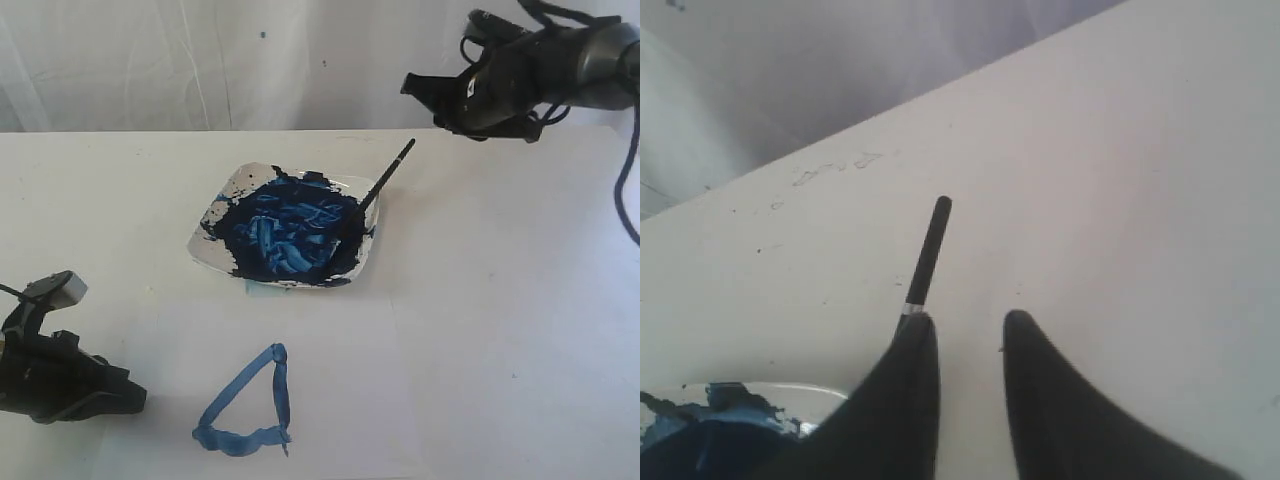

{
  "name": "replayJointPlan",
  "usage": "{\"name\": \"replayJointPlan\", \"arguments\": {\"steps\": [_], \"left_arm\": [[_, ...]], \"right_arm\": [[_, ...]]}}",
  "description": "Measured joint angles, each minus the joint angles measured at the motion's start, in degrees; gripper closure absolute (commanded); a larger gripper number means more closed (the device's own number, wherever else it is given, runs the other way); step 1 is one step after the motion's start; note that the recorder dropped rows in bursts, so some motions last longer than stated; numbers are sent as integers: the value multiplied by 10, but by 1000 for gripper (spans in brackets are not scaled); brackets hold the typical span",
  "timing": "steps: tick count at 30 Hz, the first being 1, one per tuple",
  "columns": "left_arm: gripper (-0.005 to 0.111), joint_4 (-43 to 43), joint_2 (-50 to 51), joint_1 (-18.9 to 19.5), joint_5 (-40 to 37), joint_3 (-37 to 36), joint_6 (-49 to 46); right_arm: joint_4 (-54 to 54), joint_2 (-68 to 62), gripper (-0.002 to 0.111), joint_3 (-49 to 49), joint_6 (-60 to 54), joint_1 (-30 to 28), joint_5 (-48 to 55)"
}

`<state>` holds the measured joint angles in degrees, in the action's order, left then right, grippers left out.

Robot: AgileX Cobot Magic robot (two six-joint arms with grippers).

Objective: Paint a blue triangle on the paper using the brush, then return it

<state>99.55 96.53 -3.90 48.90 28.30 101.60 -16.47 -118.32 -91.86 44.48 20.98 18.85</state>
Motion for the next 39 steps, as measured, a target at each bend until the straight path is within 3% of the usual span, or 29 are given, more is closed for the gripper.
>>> {"name": "replayJointPlan", "arguments": {"steps": [2, 13, 26, 33, 39], "left_arm": [[107, 0, 0, 0, 0, 0, 0], [107, 0, 0, 0, 0, 0, 0], [107, 0, 0, 0, 0, 0, 0], [107, 0, 0, 0, 0, 0, 0], [107, 0, 0, 0, 0, 0, 0]], "right_arm": [[-1, 19, 108, 3, -13, 0, 21], [-7, 193, 108, 153, -36, 0, -30], [-50, 516, 108, 484, -50, 0, -240], [-153, 741, 108, 672, -52, 0, -258], [-159, 922, 108, 778, -48, 0, -264]]}}
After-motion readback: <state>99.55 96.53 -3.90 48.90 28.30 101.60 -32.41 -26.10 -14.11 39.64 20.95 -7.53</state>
